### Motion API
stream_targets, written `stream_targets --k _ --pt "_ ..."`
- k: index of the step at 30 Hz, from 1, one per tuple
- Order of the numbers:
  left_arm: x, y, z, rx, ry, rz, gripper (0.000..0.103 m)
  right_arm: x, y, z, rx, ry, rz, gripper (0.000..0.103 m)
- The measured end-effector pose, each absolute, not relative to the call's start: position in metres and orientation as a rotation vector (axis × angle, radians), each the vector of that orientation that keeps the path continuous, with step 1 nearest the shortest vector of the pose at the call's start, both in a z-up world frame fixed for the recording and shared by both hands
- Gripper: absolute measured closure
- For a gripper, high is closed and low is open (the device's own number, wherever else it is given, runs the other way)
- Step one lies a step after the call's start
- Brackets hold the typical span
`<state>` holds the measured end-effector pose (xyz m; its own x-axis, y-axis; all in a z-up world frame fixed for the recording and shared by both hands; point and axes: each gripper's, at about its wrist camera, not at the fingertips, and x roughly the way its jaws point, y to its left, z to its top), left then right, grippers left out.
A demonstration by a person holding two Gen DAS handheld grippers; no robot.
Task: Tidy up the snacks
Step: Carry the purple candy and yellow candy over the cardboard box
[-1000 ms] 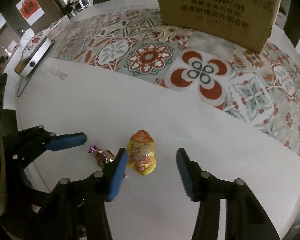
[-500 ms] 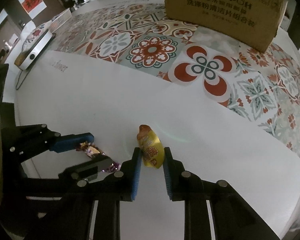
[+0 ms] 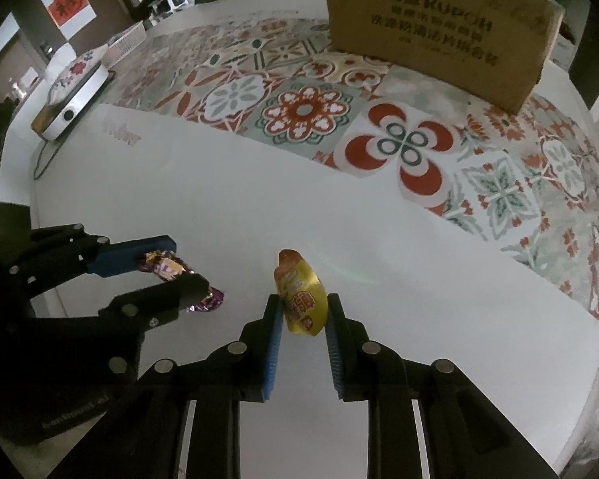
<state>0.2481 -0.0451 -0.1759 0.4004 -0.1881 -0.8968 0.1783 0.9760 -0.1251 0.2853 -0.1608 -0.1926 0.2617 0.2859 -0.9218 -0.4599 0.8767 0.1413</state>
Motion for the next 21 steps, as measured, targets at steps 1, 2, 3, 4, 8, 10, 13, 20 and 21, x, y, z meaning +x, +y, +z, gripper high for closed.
stream_targets --k 1,2,3,4,8,10,13,20,21 --pt "0.249 -0.045 -0.173 -0.002 1.124 -0.226 0.070 0.285 -0.162 -0.190 -0.165 1.198 0.503 0.081" --pt "0.249 -0.044 -0.171 0.002 1.116 -0.223 0.070 0.285 -0.163 -0.188 -0.164 1.191 0.500 0.081" --pt "0.250 -0.044 -0.167 0.007 1.105 -0.221 0.070 0.285 -0.164 -0.185 -0.161 1.184 0.498 0.081" --pt "0.251 -0.045 -0.165 0.007 1.097 -0.220 0.070 0.285 -0.165 -0.183 -0.158 1.177 0.495 0.081" --pt "0.256 -0.044 -0.149 -0.005 1.060 -0.218 0.070 0.286 -0.170 -0.171 -0.138 1.151 0.483 0.081" --pt "0.259 -0.045 -0.140 -0.006 1.040 -0.221 0.070 0.287 -0.172 -0.163 -0.127 1.131 0.478 0.080" --pt "0.262 -0.046 -0.129 -0.008 1.014 -0.222 0.070 0.290 -0.175 -0.150 -0.110 1.100 0.468 0.081" --pt "0.273 -0.046 -0.094 -0.023 0.931 -0.213 0.070 0.297 -0.185 -0.117 -0.074 1.004 0.438 0.081" --pt "0.274 -0.046 -0.089 -0.021 0.917 -0.213 0.070 0.298 -0.186 -0.113 -0.071 0.992 0.434 0.081"
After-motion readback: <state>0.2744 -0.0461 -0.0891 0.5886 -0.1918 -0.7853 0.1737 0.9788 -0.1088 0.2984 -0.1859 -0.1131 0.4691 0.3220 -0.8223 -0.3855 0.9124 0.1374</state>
